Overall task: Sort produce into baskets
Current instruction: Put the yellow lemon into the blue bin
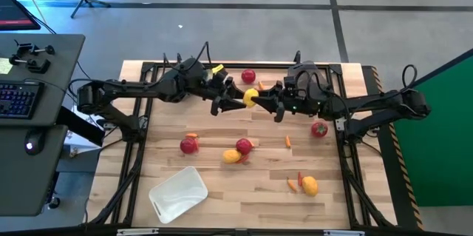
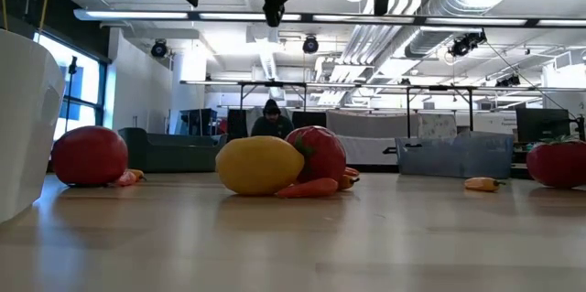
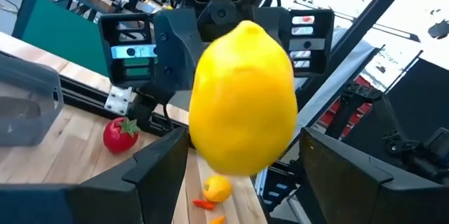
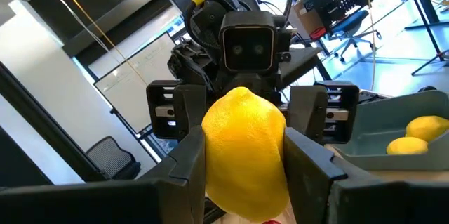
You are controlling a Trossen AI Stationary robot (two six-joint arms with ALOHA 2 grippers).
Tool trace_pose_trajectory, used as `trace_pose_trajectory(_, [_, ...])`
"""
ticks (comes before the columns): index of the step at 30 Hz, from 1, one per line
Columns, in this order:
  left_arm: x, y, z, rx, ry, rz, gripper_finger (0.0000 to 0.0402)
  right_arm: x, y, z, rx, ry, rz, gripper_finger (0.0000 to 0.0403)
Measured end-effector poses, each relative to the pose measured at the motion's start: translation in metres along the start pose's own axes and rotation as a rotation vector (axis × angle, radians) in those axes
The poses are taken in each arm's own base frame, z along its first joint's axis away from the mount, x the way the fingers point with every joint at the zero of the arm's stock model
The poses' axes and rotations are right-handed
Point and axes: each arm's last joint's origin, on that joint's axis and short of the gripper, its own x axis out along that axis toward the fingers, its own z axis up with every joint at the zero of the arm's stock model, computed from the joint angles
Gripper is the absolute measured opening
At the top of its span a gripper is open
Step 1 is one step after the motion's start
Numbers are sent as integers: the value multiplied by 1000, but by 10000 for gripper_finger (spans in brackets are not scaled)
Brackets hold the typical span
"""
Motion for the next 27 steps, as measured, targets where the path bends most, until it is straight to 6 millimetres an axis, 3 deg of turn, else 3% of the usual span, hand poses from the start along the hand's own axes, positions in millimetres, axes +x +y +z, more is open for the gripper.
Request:
trace_pose_trajectory(10, [19, 2, 6, 46, 3, -20, 260, 0, -1, 1, 6, -3, -3, 126])
trace_pose_trajectory(16, [21, 2, 7, 50, 2, -21, 253, 0, -1, 1, 6, -4, -2, 126])
trace_pose_trajectory(27, [21, 2, 7, 63, -3, -10, 159, 0, -3, 2, -6, -6, -4, 126])
